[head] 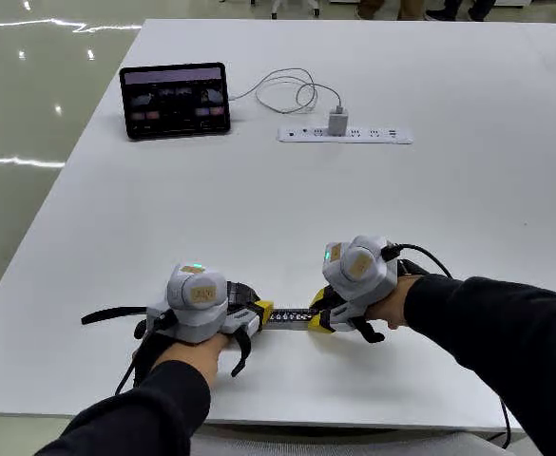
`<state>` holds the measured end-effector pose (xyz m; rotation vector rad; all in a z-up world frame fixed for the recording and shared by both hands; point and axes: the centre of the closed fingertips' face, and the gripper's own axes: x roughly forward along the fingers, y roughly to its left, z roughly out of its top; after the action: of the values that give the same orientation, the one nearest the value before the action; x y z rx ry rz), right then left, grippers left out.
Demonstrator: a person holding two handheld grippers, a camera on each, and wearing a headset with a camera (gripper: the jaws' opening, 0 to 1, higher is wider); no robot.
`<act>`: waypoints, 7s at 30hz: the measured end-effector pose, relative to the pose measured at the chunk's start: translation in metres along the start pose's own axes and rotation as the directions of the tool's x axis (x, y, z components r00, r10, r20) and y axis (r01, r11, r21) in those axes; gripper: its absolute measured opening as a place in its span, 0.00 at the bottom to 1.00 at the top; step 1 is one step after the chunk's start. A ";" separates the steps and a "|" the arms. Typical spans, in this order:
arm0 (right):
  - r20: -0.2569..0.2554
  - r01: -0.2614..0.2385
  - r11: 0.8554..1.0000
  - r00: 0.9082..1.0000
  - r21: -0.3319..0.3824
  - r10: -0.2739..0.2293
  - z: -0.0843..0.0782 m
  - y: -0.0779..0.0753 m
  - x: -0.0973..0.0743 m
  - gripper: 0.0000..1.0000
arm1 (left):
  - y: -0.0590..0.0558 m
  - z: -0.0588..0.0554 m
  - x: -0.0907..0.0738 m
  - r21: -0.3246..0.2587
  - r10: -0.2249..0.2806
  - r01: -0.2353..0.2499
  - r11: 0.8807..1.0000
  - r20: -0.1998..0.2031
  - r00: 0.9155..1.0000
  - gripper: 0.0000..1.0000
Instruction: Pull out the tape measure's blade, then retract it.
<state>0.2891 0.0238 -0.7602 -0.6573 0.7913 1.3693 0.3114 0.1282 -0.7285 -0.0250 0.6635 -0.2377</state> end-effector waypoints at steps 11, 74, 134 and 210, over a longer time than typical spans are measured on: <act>0.020 -0.005 1.000 1.000 -0.003 0.005 0.006 0.001 0.004 0.12 | 0.000 0.000 0.000 -0.003 -0.003 0.003 1.000 0.002 1.000 0.63; 0.068 -0.023 0.999 0.997 -0.030 0.025 0.036 0.006 0.026 0.11 | 0.002 0.001 -0.002 -0.031 -0.011 0.011 0.999 0.001 1.000 0.63; 0.113 -0.027 0.999 0.993 -0.039 0.031 0.051 0.012 0.036 0.11 | 0.003 0.000 -0.001 -0.040 -0.014 0.014 0.999 0.000 1.000 0.63; 0.230 0.124 0.960 0.955 0.253 -0.185 0.000 -0.001 -0.061 1.00 | 0.004 0.027 -0.040 0.132 -0.350 0.352 0.927 -0.037 0.936 1.00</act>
<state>0.2881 -0.0124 -0.7106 -0.3425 0.6689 1.1645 0.2986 0.1399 -0.6830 -0.0111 0.6514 -0.6296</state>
